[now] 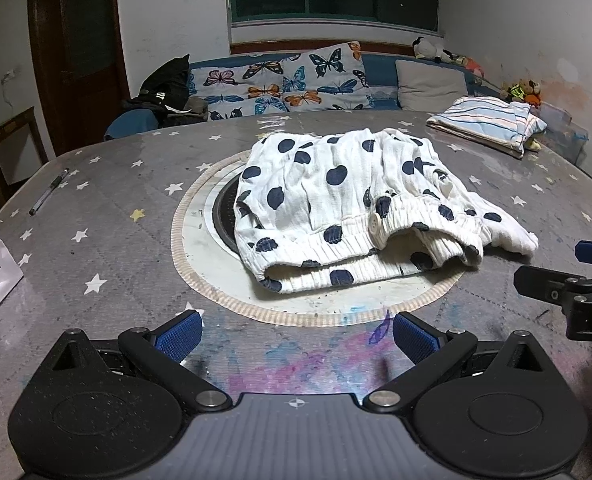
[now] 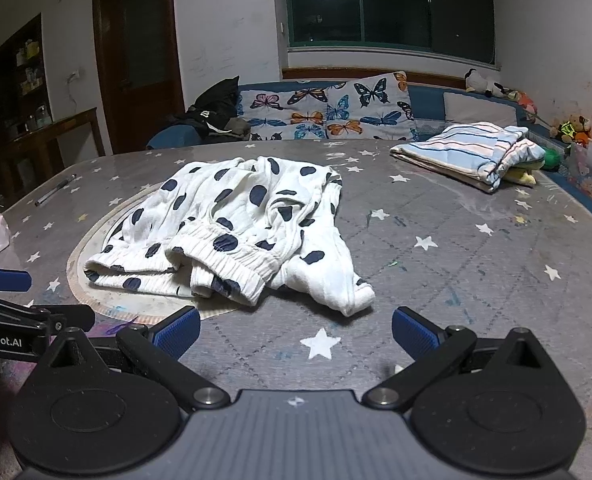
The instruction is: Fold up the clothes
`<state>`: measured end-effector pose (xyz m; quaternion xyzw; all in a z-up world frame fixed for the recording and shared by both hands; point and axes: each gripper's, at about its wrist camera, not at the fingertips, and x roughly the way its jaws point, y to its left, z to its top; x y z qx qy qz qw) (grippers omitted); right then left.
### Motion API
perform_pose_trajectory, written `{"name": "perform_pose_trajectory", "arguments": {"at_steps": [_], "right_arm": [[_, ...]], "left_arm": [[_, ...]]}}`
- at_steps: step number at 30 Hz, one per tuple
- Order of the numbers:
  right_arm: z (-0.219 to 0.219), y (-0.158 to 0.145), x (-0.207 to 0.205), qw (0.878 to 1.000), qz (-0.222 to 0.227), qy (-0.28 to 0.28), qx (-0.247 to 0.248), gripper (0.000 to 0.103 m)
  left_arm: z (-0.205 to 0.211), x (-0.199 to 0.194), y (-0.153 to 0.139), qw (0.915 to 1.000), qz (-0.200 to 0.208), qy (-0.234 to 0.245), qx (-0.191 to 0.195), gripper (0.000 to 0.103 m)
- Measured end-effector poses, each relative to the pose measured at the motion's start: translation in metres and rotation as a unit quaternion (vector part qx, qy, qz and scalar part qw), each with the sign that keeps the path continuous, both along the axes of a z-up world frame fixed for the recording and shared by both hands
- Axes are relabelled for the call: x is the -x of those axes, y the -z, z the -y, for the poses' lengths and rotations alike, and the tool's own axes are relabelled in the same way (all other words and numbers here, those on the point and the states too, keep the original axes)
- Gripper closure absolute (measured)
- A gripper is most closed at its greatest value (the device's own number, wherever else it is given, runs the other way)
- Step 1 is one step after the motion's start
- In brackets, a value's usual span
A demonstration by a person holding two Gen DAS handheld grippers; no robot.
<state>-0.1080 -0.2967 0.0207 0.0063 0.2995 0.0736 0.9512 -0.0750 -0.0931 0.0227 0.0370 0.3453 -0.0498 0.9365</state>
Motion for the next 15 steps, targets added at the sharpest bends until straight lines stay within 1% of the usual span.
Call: {"name": "perform_pose_trajectory", "arguments": {"at_steps": [15], "right_arm": [[-0.003, 0.004, -0.013, 1.000, -0.008, -0.008, -0.001, 0.000]], "left_arm": [[0.000, -0.014, 0.002, 1.0000, -0.008, 0.001, -0.004, 0.000]]}}
